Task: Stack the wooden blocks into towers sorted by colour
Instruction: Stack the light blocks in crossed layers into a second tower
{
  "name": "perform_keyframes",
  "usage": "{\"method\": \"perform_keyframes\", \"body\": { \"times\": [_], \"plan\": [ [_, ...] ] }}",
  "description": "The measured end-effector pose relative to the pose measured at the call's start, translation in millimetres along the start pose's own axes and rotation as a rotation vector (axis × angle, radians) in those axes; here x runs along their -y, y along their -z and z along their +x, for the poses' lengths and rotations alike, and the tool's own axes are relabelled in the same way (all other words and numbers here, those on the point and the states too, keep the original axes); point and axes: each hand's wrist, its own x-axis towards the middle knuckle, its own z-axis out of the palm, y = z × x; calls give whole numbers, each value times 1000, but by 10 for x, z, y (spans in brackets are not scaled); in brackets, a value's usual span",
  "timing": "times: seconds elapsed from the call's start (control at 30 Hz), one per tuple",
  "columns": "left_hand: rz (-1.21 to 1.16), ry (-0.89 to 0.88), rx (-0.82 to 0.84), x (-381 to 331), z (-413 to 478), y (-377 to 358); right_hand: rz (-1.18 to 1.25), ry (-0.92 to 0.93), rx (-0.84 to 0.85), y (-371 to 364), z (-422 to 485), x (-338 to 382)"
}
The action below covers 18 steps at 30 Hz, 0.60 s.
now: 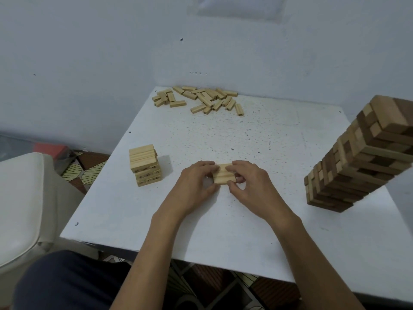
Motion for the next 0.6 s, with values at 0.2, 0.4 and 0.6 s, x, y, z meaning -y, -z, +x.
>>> {"method": "perform_keyframes", "body": {
  "times": [0.2, 0.4, 0.6],
  "plan": [
    [4, 57, -27, -36, -8, -10, -8, 11, 3, 9, 7, 11],
    [125, 123, -71, -127, -218, -90, -109, -3, -42, 5, -55, -17],
    [25, 46, 56, -10, -172, 66, -64, 34, 62, 70, -176, -47]
  ]
}}
